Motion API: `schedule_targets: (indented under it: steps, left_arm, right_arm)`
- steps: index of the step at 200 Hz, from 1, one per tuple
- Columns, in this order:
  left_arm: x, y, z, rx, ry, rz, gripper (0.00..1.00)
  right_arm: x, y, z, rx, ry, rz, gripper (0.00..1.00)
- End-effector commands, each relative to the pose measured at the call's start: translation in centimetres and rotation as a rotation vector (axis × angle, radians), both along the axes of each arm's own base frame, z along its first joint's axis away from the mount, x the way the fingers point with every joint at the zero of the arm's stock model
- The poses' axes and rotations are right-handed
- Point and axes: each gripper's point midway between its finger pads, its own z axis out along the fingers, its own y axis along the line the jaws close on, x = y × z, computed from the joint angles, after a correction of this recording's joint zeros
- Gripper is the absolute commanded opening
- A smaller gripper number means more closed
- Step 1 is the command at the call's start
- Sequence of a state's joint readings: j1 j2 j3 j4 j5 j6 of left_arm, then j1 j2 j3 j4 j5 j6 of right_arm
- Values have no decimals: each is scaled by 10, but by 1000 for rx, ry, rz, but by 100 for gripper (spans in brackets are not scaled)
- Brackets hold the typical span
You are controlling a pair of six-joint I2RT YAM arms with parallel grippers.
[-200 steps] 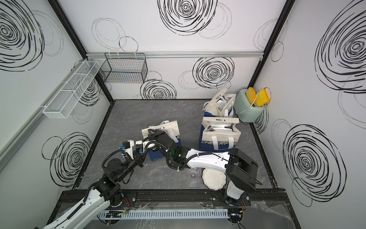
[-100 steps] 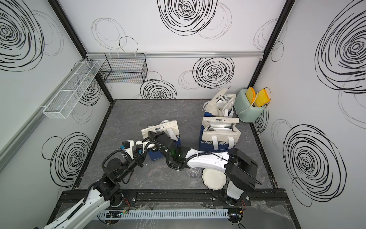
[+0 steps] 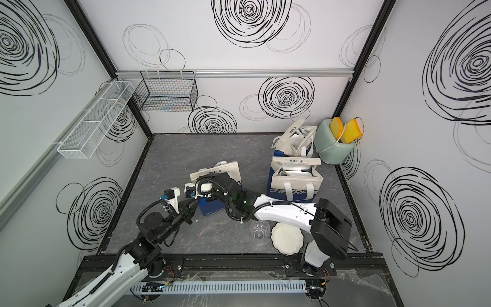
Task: Open the takeout bag
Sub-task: Open the takeout bag at the center of the board.
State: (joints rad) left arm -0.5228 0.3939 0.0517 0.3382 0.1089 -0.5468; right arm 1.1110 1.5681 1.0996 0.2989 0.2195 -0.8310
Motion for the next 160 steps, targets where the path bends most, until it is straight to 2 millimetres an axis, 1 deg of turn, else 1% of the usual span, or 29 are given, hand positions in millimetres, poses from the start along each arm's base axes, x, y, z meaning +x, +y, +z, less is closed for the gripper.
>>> schedule_targets:
  steps: [1,20,35,89,130,160]
  left_arm:
    - [-1,-3,13,-28,-14,-17,0]
    - [-1,-4,14,-27,-13,-18,0]
    - [-1,-3,14,-28,-14,-15,0]
    - [-1,-3,12,-24,-10,-14,0]
    - [-1,-3,11,-22,-8,-15,0]
    - [-1,-3,11,-20,-9,-14,0]
  right_arm:
    - [13,-13,38,115,26,-38,0]
    - [14,-13,39,121,46,-33,0]
    - [14,-13,43,142,62,-29,0]
    - [17,-18,68,241,156,-3,0]
    - [23,-23,74,292,234,6,0]
    - [29,-26,80,315,247,-11,0]
